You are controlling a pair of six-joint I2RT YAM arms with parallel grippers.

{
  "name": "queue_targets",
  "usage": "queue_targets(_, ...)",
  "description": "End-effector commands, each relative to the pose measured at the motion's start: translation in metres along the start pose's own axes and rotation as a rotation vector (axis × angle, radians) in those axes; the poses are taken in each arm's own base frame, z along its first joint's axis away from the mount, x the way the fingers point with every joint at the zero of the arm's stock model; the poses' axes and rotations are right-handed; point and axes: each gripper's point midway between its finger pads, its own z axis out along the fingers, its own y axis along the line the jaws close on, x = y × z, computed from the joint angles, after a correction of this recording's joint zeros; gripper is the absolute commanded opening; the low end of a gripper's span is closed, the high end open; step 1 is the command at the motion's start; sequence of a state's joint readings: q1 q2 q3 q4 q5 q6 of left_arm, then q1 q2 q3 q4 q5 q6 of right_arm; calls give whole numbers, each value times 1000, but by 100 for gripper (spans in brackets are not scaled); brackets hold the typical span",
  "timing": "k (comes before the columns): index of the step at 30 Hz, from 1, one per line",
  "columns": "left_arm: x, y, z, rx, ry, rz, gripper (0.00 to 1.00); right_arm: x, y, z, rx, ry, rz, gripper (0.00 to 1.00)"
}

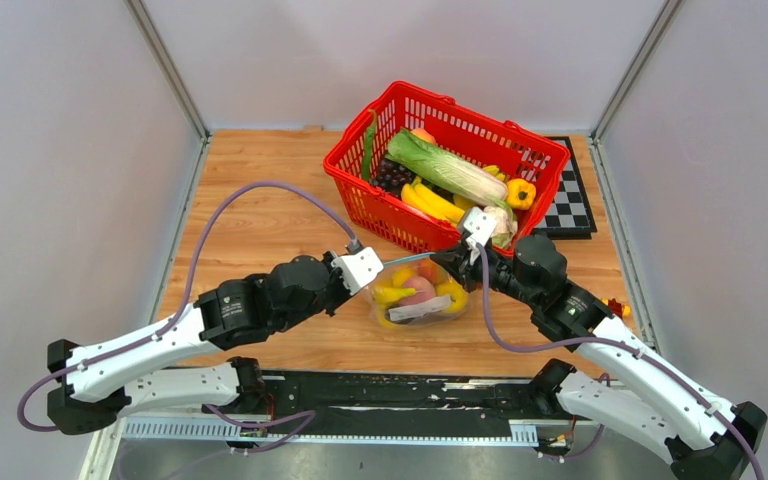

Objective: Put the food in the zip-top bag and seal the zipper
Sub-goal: Zip the zipper food storage bag at the center of the board.

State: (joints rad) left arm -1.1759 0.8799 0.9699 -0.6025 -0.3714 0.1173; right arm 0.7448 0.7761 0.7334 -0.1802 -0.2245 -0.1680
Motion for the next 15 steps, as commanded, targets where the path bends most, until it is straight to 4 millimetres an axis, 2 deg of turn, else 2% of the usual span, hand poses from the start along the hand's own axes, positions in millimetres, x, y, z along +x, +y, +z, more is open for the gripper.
queue_targets(1, 0, 17, -15, -65, 9, -12, 0, -30, -20, -6, 100, -107, -10, 0)
queue_targets(15, 1, 24, -17, -103, 11, -24, 0, -29, -18, -5, 86, -105, -8, 0)
